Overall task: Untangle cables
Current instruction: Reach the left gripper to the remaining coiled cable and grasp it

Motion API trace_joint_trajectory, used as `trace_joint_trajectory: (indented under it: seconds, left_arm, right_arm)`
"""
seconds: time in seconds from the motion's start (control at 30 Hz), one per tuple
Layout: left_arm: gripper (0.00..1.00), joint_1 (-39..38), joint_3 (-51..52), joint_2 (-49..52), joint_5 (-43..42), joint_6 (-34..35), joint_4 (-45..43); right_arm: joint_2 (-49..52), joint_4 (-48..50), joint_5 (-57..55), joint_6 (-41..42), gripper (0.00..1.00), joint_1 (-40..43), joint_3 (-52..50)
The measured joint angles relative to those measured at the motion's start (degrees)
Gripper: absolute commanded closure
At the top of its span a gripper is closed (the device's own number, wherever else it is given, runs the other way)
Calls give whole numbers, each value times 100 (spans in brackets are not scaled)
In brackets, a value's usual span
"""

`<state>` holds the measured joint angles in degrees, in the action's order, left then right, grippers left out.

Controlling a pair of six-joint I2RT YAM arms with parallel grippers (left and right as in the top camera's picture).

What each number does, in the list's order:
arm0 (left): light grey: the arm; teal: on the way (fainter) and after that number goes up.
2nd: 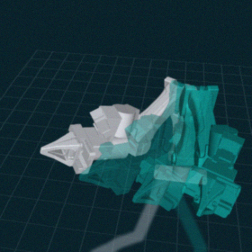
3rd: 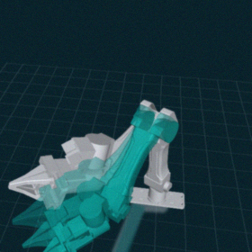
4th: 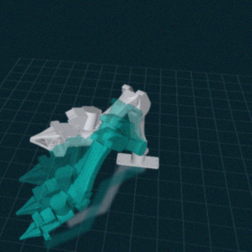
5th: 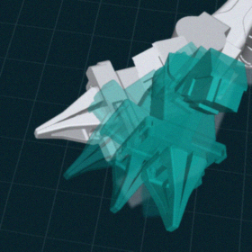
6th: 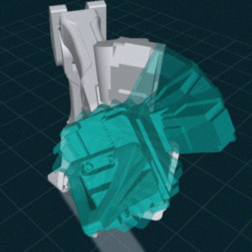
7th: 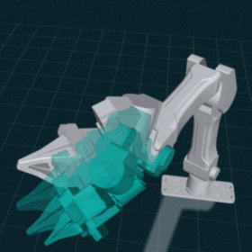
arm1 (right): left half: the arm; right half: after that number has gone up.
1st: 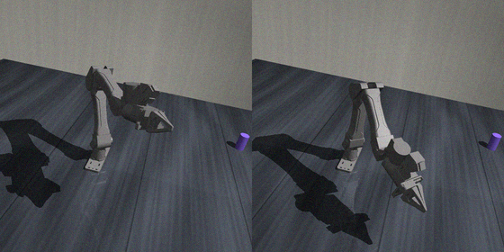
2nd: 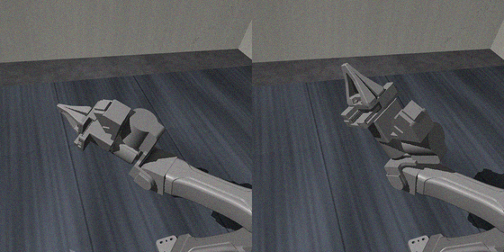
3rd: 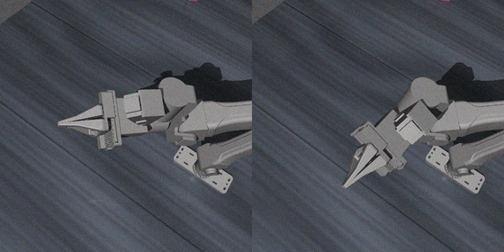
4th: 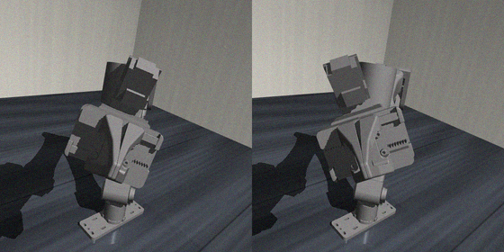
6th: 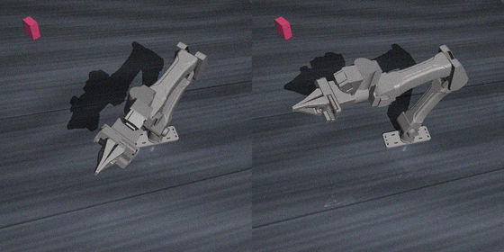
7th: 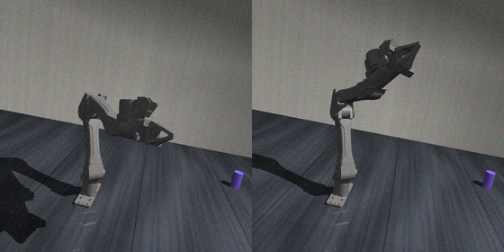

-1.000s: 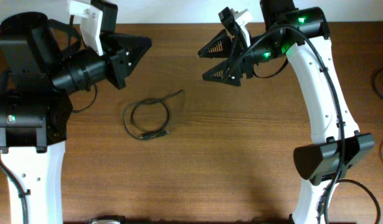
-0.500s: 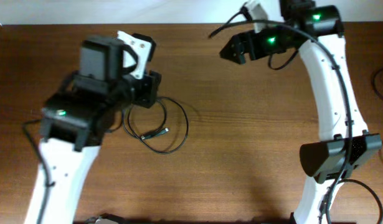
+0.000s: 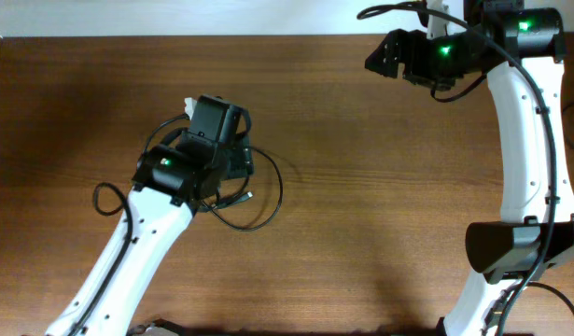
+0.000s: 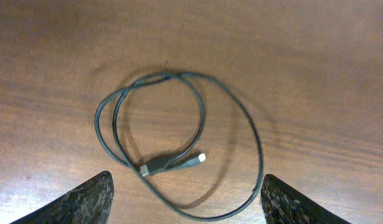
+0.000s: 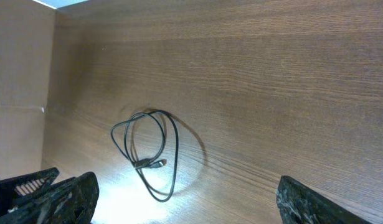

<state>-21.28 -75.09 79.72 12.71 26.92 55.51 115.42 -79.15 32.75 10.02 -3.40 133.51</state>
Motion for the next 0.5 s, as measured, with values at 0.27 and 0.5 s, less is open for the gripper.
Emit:
trace_joint_trajectory:
  seconds: [0.27, 0.5]
  left_arm:
    - [22, -208, 267, 1910, -494, -920, -951]
    - [22, -984, 267, 2496, -1036, -1537, -1320]
  right_arm:
    - [0, -9, -22, -452, 5, 4, 0]
    - [0, -114, -22, -470, 5, 4, 0]
